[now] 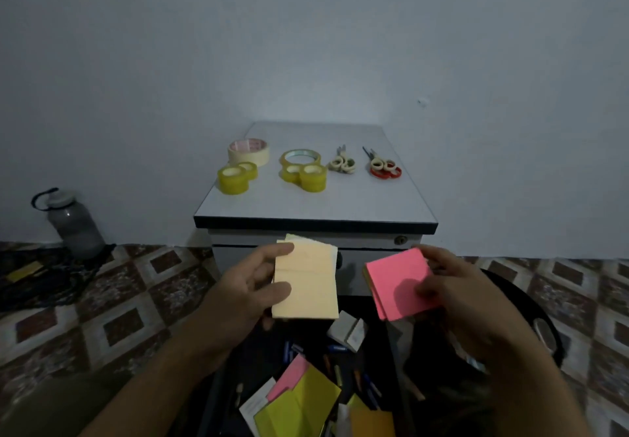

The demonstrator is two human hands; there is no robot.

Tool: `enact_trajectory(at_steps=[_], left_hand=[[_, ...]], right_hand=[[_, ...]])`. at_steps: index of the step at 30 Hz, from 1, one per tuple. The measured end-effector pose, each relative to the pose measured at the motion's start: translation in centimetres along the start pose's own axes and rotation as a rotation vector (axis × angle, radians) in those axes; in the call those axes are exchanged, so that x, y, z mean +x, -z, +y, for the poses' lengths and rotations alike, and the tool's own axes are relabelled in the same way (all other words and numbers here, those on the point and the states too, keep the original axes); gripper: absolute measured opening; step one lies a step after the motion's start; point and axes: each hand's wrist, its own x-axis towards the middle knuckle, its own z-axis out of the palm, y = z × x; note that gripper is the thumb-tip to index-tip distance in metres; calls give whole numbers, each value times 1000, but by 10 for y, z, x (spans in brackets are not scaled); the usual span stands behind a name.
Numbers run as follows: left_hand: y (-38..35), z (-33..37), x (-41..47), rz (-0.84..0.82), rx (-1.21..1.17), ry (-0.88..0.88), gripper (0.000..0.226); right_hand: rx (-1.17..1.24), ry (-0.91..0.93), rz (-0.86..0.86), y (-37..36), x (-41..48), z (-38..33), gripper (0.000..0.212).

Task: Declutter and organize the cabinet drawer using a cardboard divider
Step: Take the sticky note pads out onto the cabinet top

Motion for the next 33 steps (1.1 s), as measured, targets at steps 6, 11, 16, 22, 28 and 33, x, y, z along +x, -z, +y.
enact_trajectory(at_steps=[6, 11, 16, 22, 28, 33], left_hand=[[-21, 39, 76, 40, 75, -49, 43], [-42, 58, 139, 54, 197, 5, 45], [-48, 59, 171, 42, 395, 58, 45], [-38, 62, 170, -60, 613, 16, 73], [-35, 60, 166, -49, 777, -48, 77], [-38, 56, 169, 29, 783, -76, 63]], right_hand=[[-7, 60, 67, 15, 51, -59, 49], [-112, 48, 107, 18, 103, -82, 39], [-213, 19, 184, 26, 143, -81, 43], [-314, 105, 132, 40, 151, -64, 64], [-321, 188, -36, 54, 152, -41, 84], [-414, 259, -19, 57, 160, -39, 85]])
